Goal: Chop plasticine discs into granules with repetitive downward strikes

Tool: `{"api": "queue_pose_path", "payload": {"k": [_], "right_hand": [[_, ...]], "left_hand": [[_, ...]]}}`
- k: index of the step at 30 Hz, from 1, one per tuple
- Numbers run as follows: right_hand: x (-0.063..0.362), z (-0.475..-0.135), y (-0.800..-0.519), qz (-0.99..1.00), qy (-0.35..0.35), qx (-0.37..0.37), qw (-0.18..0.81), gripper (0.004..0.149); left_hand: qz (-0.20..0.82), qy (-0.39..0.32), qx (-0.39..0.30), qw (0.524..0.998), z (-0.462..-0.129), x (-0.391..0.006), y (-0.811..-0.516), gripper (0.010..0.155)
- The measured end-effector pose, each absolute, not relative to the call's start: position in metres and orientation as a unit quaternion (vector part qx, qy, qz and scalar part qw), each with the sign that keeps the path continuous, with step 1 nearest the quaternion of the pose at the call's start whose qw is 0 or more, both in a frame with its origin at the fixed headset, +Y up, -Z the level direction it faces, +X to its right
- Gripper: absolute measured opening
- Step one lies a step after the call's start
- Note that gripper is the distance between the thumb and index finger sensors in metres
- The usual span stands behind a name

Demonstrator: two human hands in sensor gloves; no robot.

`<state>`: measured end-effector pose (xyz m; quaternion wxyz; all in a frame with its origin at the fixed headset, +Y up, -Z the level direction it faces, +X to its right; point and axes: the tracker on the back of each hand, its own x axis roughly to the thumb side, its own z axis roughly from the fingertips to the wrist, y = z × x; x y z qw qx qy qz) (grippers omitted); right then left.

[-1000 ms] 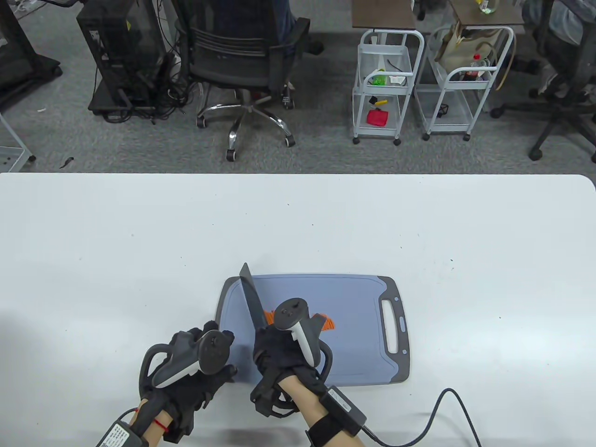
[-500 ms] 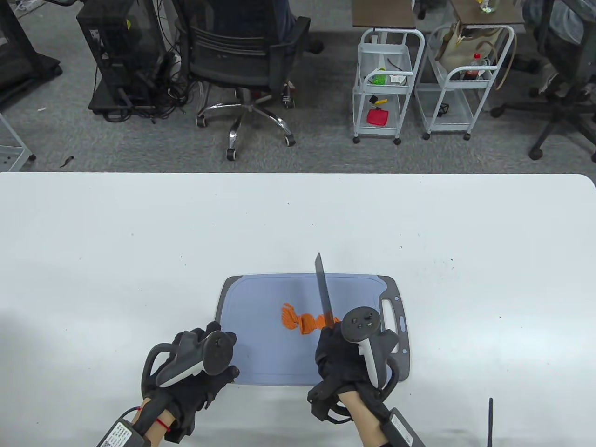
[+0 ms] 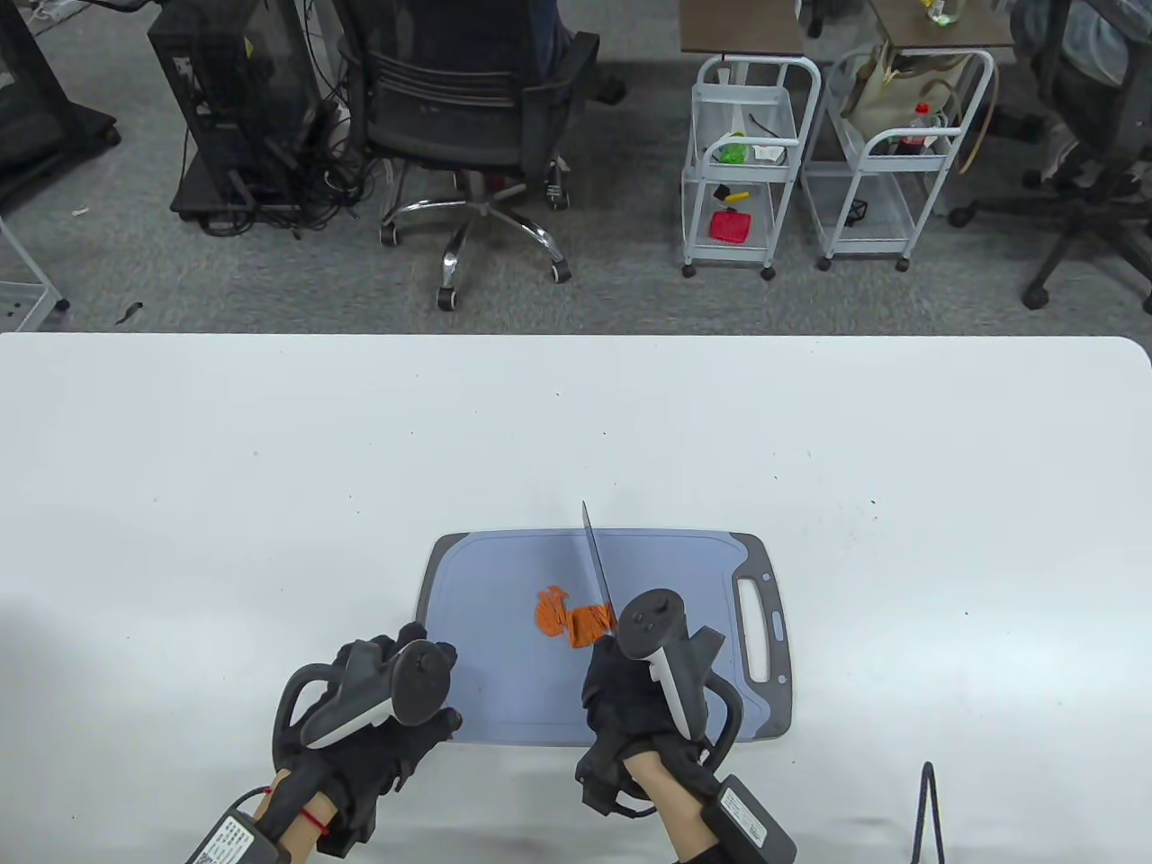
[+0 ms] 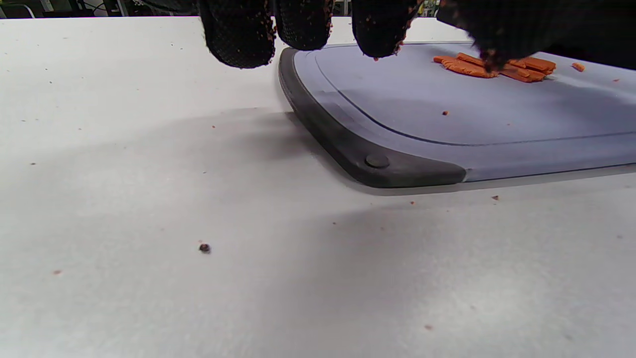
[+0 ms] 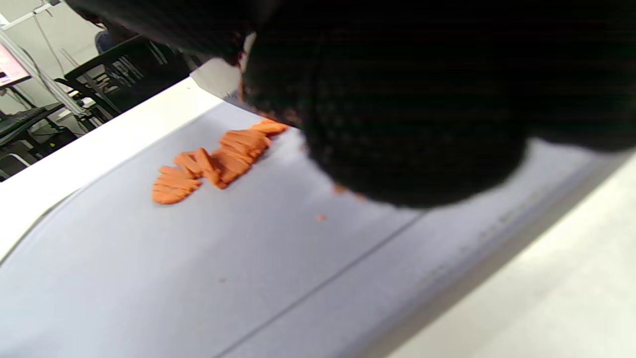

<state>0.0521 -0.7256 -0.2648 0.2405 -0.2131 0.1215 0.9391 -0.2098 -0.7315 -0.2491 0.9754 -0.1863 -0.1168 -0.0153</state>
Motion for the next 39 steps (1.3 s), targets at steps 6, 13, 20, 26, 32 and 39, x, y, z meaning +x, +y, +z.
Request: {"api": "queue_pose_path", "payload": {"k": [6,13,20,26,32,39], "right_hand": [[0.074,-0.270,-0.719,0.936,0.096,-0.242,0.236,0.054],[0.075,-0.274,-0.740,0.933,0.130,-0.241,0.234,0.054],[0.091,-0.270,-0.730,0.923,0.090,-0.274,0.254,0.054],[0.096,-0.271,-0.743,0.921,0.106,-0.290,0.238,0.055],[0.056,-0.279,-0.744,0.930,0.122,-0.243,0.248,0.055],[0.042,-0.280,-0.737,0.940,0.112,-0.198,0.253,0.055]], "left_hand": [[-0.020,-0.116,-0.192,0.974,-0.249,-0.209,-0.733,0.077],[-0.022,-0.116,-0.194,0.974,-0.249,-0.209,-0.733,0.077],[-0.023,-0.115,-0.199,0.973,-0.249,-0.209,-0.734,0.077],[-0.031,-0.116,-0.204,0.972,-0.249,-0.207,-0.736,0.077],[-0.030,-0.116,-0.204,0.972,-0.249,-0.208,-0.735,0.077],[-0.026,-0.114,-0.204,0.972,-0.249,-0.210,-0.734,0.077]]}}
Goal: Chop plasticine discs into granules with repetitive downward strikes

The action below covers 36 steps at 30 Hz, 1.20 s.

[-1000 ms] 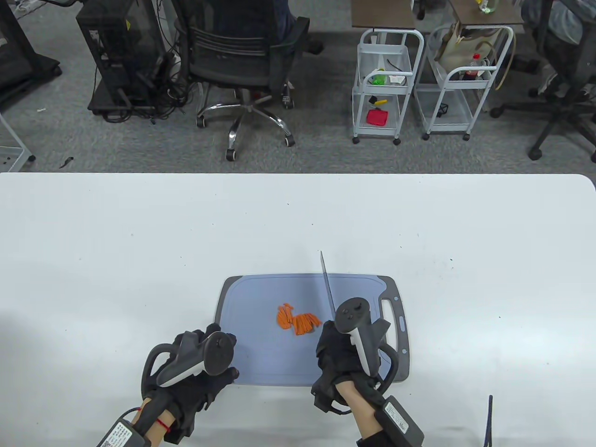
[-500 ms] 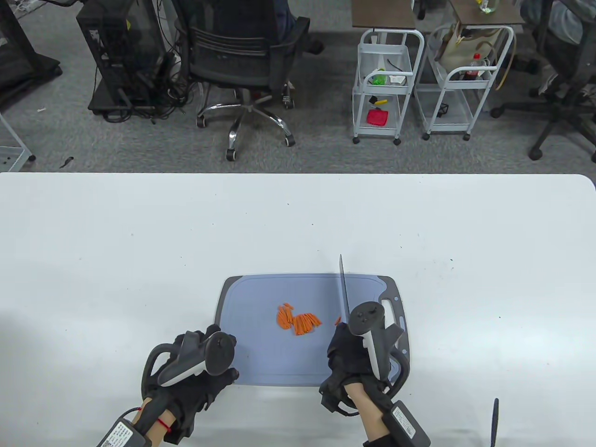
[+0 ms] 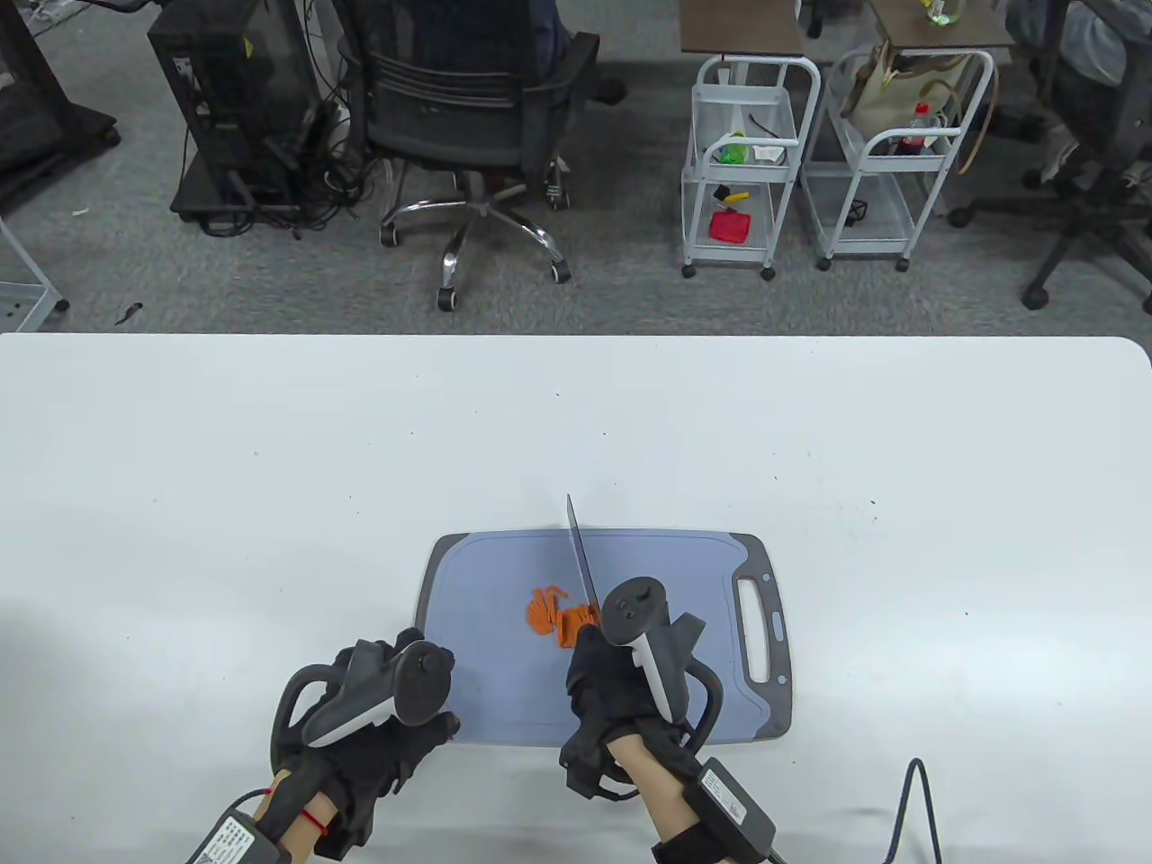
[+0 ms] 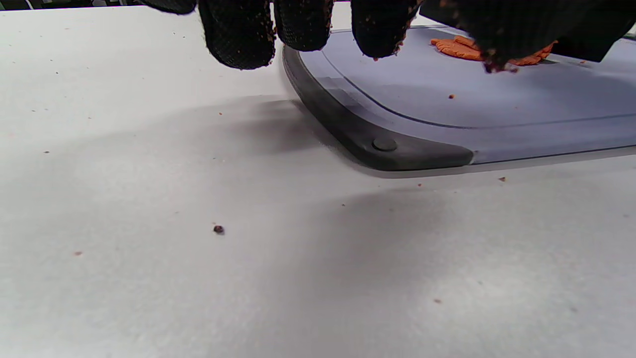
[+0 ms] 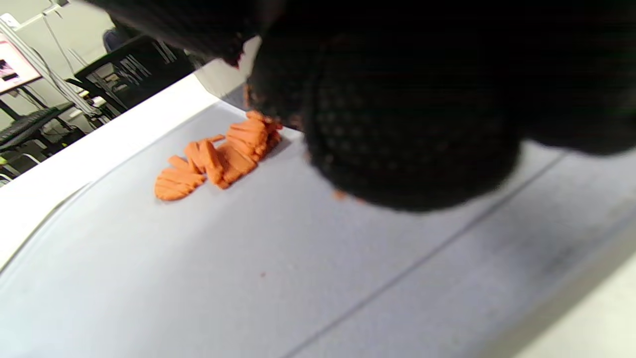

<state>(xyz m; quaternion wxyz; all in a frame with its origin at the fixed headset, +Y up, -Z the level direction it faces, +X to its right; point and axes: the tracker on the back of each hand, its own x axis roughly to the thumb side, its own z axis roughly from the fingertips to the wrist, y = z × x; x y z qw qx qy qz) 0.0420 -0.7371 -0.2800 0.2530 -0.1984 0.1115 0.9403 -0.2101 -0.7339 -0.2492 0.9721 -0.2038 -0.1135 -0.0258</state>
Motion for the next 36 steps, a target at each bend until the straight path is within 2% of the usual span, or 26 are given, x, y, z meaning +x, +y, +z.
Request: {"api": "queue_pose_path", "payload": {"k": [3,8,11,14,22,26,27,28,32,36], "right_hand": [[0.049,-0.282,-0.727,0.948,0.096,-0.152,0.262,0.054],[0.061,-0.307,-0.713,0.973,0.059,-0.006,0.223,0.047],[0.063,-0.331,-0.711,0.976,0.115,0.097,0.158,0.048],[0.064,-0.344,-0.708,0.974,0.121,0.140,0.130,0.050],[0.066,-0.370,-0.716,0.968,0.143,0.185,0.088,0.049],[0.067,-0.380,-0.744,0.968,0.154,0.186,0.068,0.045],[0.069,-0.383,-0.748,0.966,0.156,0.175,0.111,0.046],[0.067,-0.385,-0.750,0.966,0.154,0.178,0.109,0.046],[0.061,-0.381,-0.746,0.971,0.118,0.190,0.088,0.046],[0.062,-0.366,-0.722,0.975,0.065,0.206,0.056,0.047]], "left_hand": [[-0.025,-0.115,-0.203,0.972,-0.249,-0.210,-0.734,0.077],[-0.026,-0.115,-0.197,0.973,-0.250,-0.210,-0.734,0.077],[-0.025,-0.110,-0.198,0.974,-0.252,-0.211,-0.737,0.077],[-0.025,-0.106,-0.199,0.974,-0.253,-0.214,-0.738,0.077],[-0.032,-0.100,-0.197,0.975,-0.254,-0.216,-0.737,0.077],[-0.028,-0.096,-0.200,0.975,-0.254,-0.214,-0.738,0.077],[-0.028,-0.095,-0.201,0.975,-0.255,-0.214,-0.738,0.077],[-0.026,-0.092,-0.204,0.974,-0.256,-0.214,-0.738,0.077],[-0.026,-0.087,-0.207,0.974,-0.258,-0.215,-0.740,0.077],[-0.024,-0.082,-0.205,0.975,-0.256,-0.221,-0.739,0.077]]}}
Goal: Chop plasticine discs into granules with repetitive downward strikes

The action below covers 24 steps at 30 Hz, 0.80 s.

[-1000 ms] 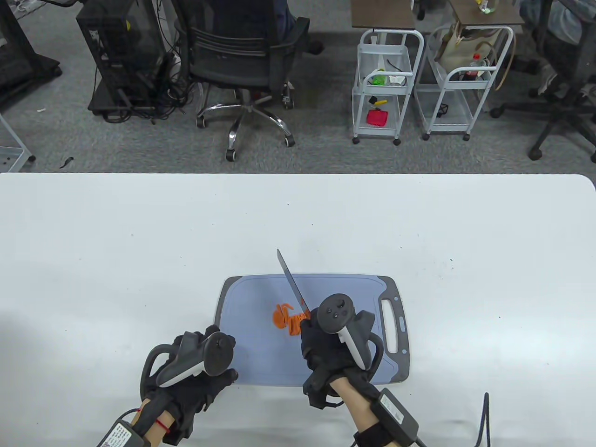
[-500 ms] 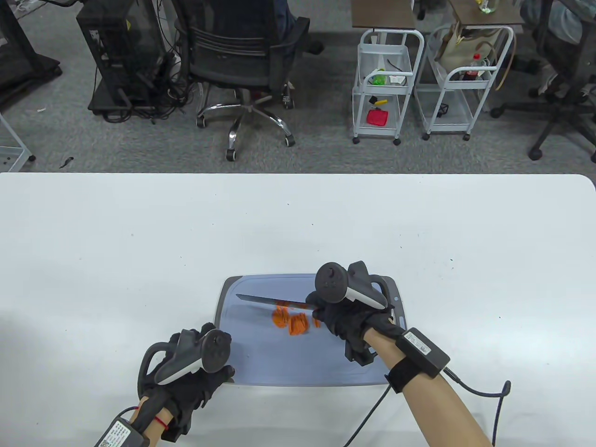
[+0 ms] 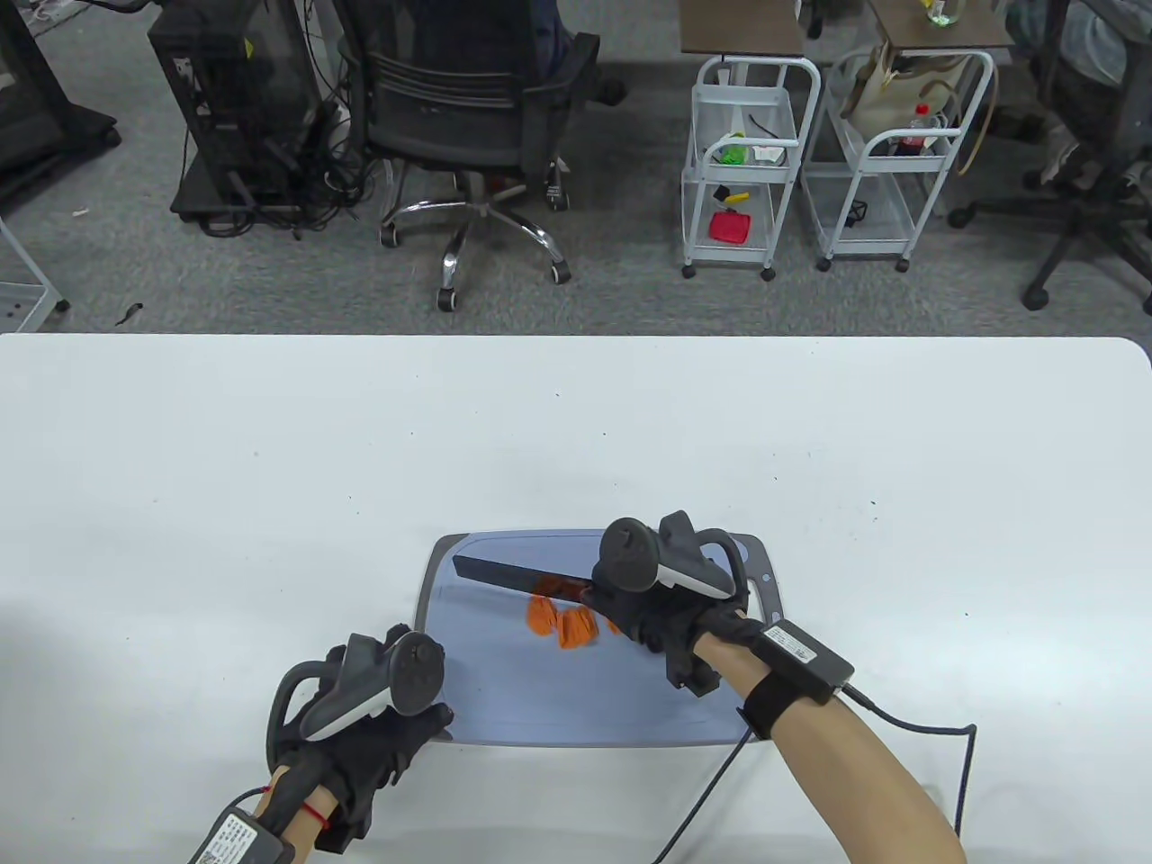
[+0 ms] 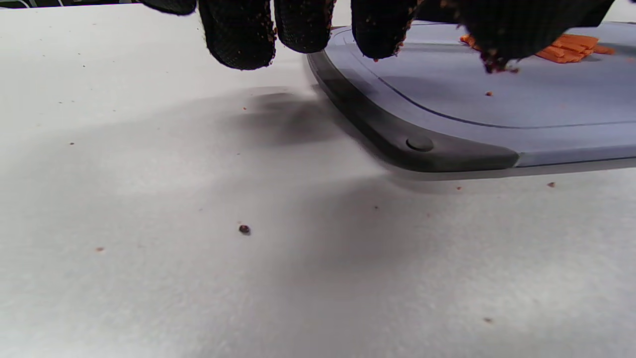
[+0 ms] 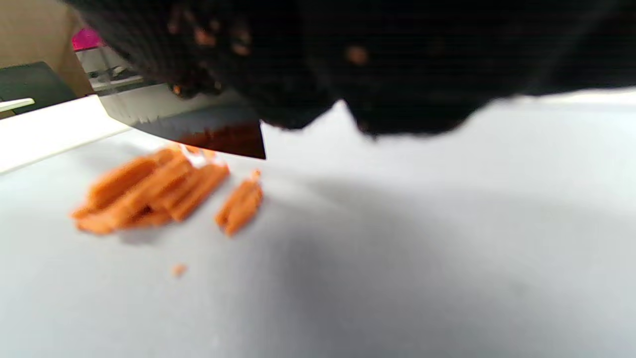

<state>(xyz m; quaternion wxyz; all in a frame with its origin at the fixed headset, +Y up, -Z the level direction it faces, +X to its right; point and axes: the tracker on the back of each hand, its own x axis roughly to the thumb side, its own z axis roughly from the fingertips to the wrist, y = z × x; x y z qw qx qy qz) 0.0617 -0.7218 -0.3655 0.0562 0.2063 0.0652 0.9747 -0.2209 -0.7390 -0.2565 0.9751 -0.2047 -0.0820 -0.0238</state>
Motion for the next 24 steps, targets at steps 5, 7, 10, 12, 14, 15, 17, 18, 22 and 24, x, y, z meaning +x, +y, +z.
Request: {"api": "queue_pose_path", "payload": {"k": [5,7,10,12,14,15,17,18,22,24], "right_hand": [[0.060,-0.362,-0.721,0.974,0.078,0.214,-0.011,0.046],[0.059,-0.364,-0.727,0.972,0.085,0.217,-0.001,0.046],[0.058,-0.364,-0.741,0.971,0.107,0.211,0.012,0.047],[0.060,-0.367,-0.749,0.971,0.104,0.207,0.049,0.048],[0.054,-0.363,-0.750,0.972,0.082,0.217,0.043,0.048],[0.052,-0.367,-0.751,0.972,0.072,0.217,0.050,0.048],[0.060,-0.374,-0.752,0.971,0.115,0.186,0.095,0.049],[0.062,-0.377,-0.753,0.968,0.129,0.184,0.113,0.049],[0.068,-0.369,-0.734,0.970,0.097,0.199,0.098,0.052],[0.068,-0.364,-0.721,0.972,0.099,0.208,0.053,0.052]], "left_hand": [[-0.029,-0.086,-0.203,0.975,-0.256,-0.219,-0.739,0.077],[-0.034,-0.092,-0.203,0.974,-0.254,-0.217,-0.739,0.077],[-0.028,-0.091,-0.200,0.975,-0.255,-0.217,-0.737,0.077],[-0.025,-0.091,-0.200,0.975,-0.255,-0.216,-0.736,0.077],[-0.026,-0.093,-0.201,0.975,-0.256,-0.214,-0.736,0.077],[-0.026,-0.093,-0.202,0.975,-0.257,-0.214,-0.737,0.077],[-0.026,-0.092,-0.205,0.974,-0.257,-0.213,-0.738,0.077],[-0.028,-0.092,-0.205,0.974,-0.256,-0.214,-0.738,0.077],[-0.022,-0.088,-0.204,0.975,-0.255,-0.219,-0.738,0.077],[-0.023,-0.087,-0.201,0.975,-0.255,-0.219,-0.737,0.077]]}}
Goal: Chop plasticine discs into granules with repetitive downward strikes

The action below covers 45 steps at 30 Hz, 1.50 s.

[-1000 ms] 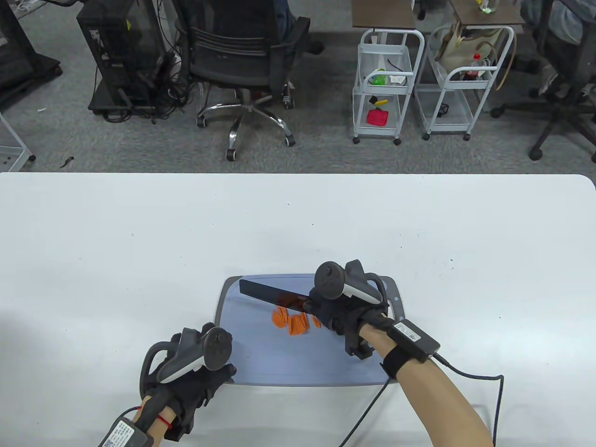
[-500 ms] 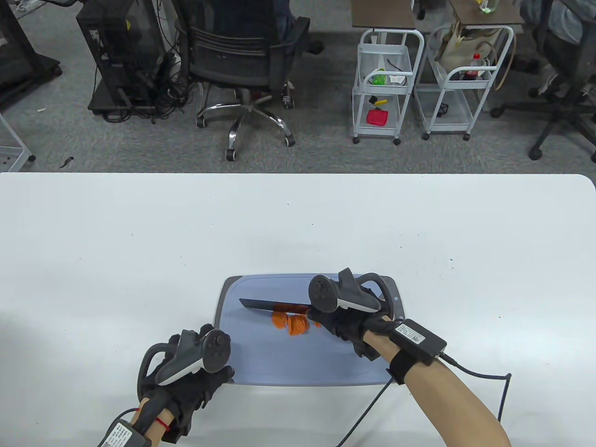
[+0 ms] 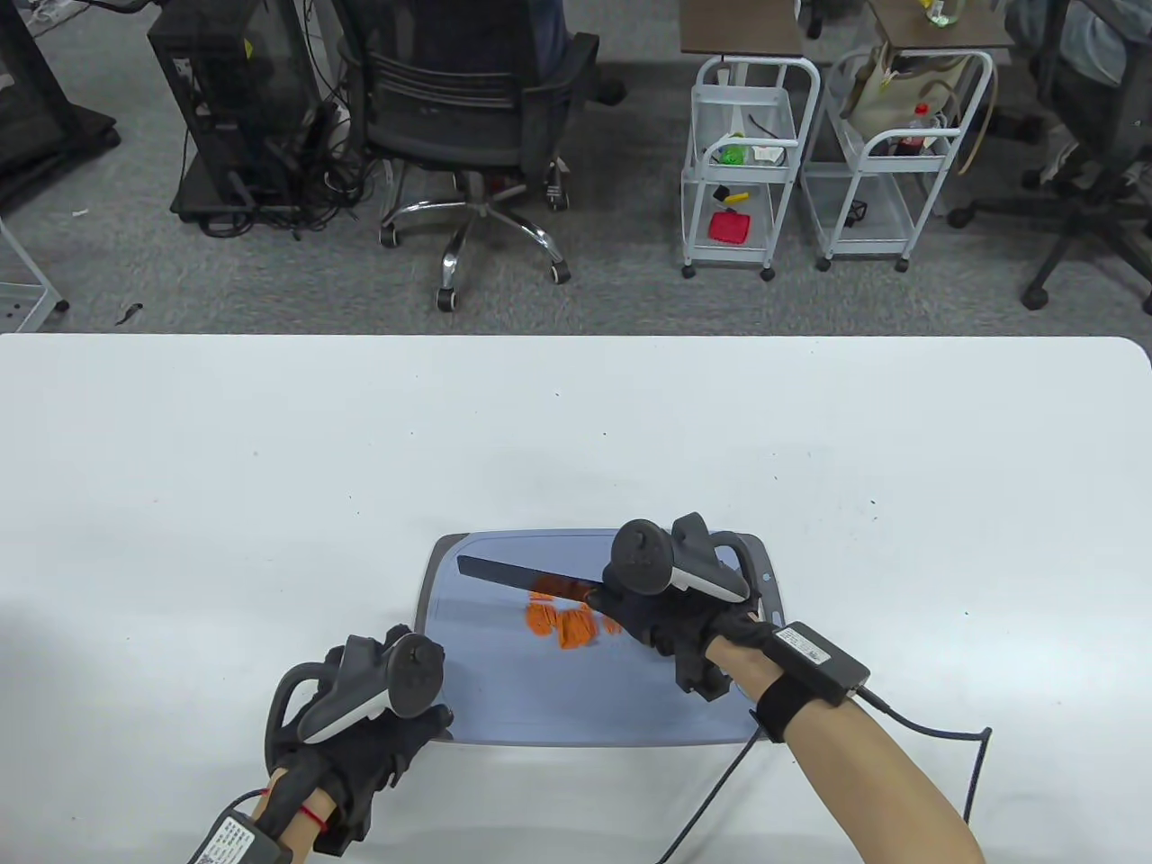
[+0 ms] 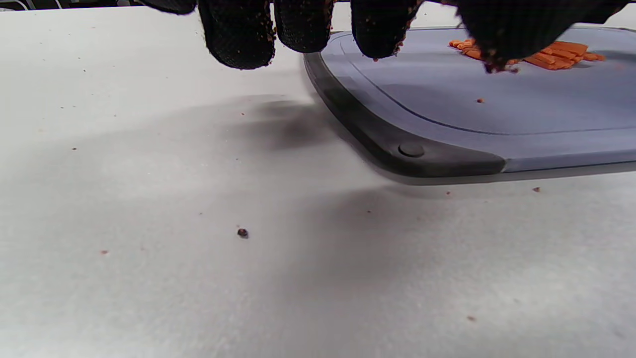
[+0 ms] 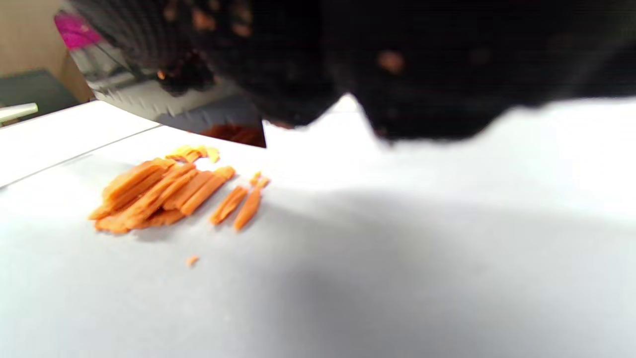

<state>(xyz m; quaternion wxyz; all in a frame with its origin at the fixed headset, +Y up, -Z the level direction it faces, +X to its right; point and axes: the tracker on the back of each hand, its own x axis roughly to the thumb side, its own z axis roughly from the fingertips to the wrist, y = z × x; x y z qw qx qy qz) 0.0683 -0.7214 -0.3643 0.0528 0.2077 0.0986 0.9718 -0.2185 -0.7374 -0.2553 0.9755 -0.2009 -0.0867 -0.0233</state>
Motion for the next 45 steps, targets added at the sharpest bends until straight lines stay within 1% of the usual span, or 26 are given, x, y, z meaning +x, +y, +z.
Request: {"api": "queue_pose_path", "payload": {"k": [1,3,5,6,7,9,11,14,15,16,17,20,24,26,29,31,33,35,39,40,43,44,45], "right_hand": [[0.067,-0.362,-0.718,0.970,0.110,0.212,0.037,0.052],[0.064,-0.361,-0.714,0.972,0.103,0.213,0.005,0.052],[0.062,-0.361,-0.715,0.970,0.117,0.213,-0.008,0.052],[0.058,-0.360,-0.720,0.967,0.124,0.218,-0.038,0.052],[0.060,-0.360,-0.721,0.970,0.118,0.211,-0.025,0.052],[0.058,-0.361,-0.726,0.968,0.117,0.220,-0.034,0.051],[0.057,-0.362,-0.731,0.966,0.136,0.218,-0.030,0.051],[0.058,-0.365,-0.737,0.966,0.138,0.217,-0.021,0.052],[0.059,-0.366,-0.741,0.964,0.152,0.218,-0.012,0.052],[0.060,-0.366,-0.745,0.966,0.138,0.220,0.003,0.052],[0.060,-0.367,-0.748,0.966,0.144,0.215,0.025,0.052],[0.046,-0.363,-0.749,0.968,0.119,0.222,0.021,0.052],[0.037,-0.365,-0.746,0.968,0.129,0.214,0.009,0.052],[0.043,-0.364,-0.740,0.968,0.138,0.209,-0.010,0.052],[0.054,-0.363,-0.726,0.969,0.146,0.196,-0.031,0.053],[0.058,-0.359,-0.716,0.970,0.135,0.197,-0.043,0.053],[0.060,-0.356,-0.706,0.970,0.141,0.197,-0.021,0.053],[0.060,-0.354,-0.703,0.971,0.132,0.198,-0.029,0.053],[0.058,-0.356,-0.715,0.968,0.153,0.194,-0.039,0.054],[0.059,-0.357,-0.718,0.969,0.145,0.197,-0.044,0.053],[0.057,-0.358,-0.727,0.966,0.166,0.193,-0.031,0.053],[0.056,-0.358,-0.729,0.965,0.175,0.195,-0.032,0.054],[0.056,-0.358,-0.731,0.965,0.169,0.199,-0.034,0.054]], "left_hand": [[-0.025,-0.089,-0.201,0.975,-0.255,-0.217,-0.738,0.077],[-0.029,-0.094,-0.205,0.974,-0.254,-0.215,-0.739,0.077],[-0.032,-0.097,-0.205,0.974,-0.253,-0.214,-0.739,0.077],[-0.032,-0.097,-0.204,0.974,-0.253,-0.214,-0.739,0.077],[-0.033,-0.097,-0.204,0.974,-0.252,-0.214,-0.738,0.077],[-0.034,-0.095,-0.201,0.974,-0.252,-0.215,-0.738,0.077],[-0.040,-0.100,-0.195,0.975,-0.249,-0.211,-0.735,0.077],[-0.027,-0.106,-0.199,0.974,-0.250,-0.207,-0.736,0.078],[-0.026,-0.108,-0.204,0.973,-0.250,-0.206,-0.737,0.077],[-0.028,-0.108,-0.208,0.972,-0.251,-0.206,-0.738,0.077],[-0.028,-0.108,-0.210,0.971,-0.251,-0.205,-0.739,0.077],[-0.021,-0.107,-0.218,0.970,-0.255,-0.203,-0.741,0.078],[-0.010,-0.104,-0.217,0.971,-0.255,-0.205,-0.742,0.078],[-0.010,-0.101,-0.217,0.971,-0.252,-0.209,-0.741,0.078],[-0.003,-0.095,-0.206,0.974,-0.250,-0.216,-0.737,0.077],[-0.001,-0.092,-0.199,0.976,-0.251,-0.218,-0.735,0.077],[-0.003,-0.093,-0.197,0.976,-0.253,-0.218,-0.734,0.077],[-0.008,-0.097,-0.202,0.975,-0.252,-0.217,-0.735,0.077],[-0.016,-0.101,-0.205,0.973,-0.252,-0.216,-0.736,0.077],[-0.017,-0.100,-0.205,0.974,-0.251,-0.216,-0.736,0.077],[-0.020,-0.100,-0.204,0.974,-0.251,-0.214,-0.735,0.077],[-0.018,-0.102,-0.211,0.972,-0.252,-0.213,-0.737,0.077],[-0.016,-0.102,-0.217,0.971,-0.253,-0.212,-0.738,0.077]]}}
